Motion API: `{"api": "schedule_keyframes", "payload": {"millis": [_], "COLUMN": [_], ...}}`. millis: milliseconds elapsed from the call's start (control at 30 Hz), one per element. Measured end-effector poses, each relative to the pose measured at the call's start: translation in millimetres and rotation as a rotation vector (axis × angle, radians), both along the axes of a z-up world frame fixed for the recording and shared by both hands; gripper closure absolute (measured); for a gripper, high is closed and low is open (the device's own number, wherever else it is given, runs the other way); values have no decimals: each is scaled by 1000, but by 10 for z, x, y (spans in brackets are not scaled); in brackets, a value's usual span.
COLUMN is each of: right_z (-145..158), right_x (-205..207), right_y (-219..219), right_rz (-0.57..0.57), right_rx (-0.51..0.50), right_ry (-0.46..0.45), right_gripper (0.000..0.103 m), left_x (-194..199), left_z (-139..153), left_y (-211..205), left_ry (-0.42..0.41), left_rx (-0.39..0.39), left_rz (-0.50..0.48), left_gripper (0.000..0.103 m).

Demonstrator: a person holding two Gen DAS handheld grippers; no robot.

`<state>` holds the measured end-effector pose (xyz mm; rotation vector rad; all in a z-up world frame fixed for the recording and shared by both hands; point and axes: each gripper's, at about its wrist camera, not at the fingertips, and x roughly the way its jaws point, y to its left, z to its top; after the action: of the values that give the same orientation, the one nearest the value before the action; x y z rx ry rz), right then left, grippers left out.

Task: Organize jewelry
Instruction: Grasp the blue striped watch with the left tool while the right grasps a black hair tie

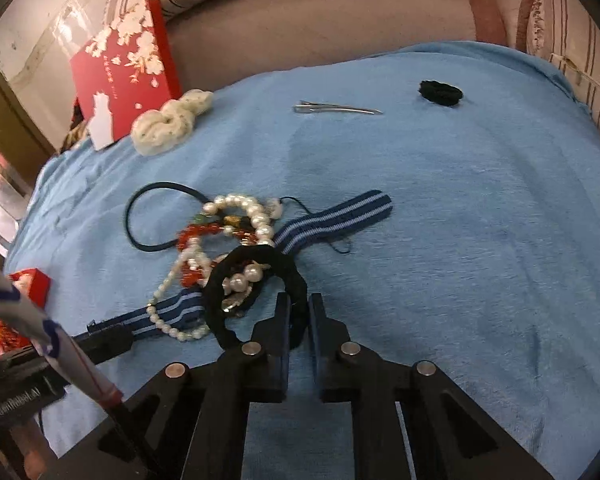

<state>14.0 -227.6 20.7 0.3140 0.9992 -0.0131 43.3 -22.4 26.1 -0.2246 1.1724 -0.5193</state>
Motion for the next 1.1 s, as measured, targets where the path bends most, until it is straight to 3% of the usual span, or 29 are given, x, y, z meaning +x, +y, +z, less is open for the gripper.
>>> {"api": "schedule_keyframes", "payload": {"millis": [167,367,500,600,733,867,933,1000,1067,1100], "right_z": [262,471,535,493,398,320,295,270,247,241], "right_x": [-233,-686,-795,-789,-727,-680,-671,-661,-662,-667], "right_y": [-23,-118,-153,-137,-104,-97,-104,-117,-125,-125], "right_rz": [-13,-33,-45,-47,-40,-36,-37,-35,-28,-25], "right_rx": [12,11,0,3,11,21,20,24,28,28], "right_ry": [-52,-86,-101,-87,-57,-33,-25,-17,-9,-7], "right_gripper": [95,95,95,95,95,95,95,95,95,95], "left_x": [-152,-411,-567,-662,-722,-749,-763,-771,-737,-704], "left_z": [370,685,1106,1277,1048,600,529,617,704,723], "left_y": [326,862,1124,1072,642,195,89,139,252,341], "left_ry": [-69,-182,-309,-349,-273,-137,-111,-137,-166,-177], "left_rx": [-23,39,-26,-83,-94,-38,-28,-61,-95,-109], "left_rz": [31,116,158,123,-11,-145,-192,-192,-158,-115], "left_gripper": [93,94,94,94,94,93,93,87,55,49]}}
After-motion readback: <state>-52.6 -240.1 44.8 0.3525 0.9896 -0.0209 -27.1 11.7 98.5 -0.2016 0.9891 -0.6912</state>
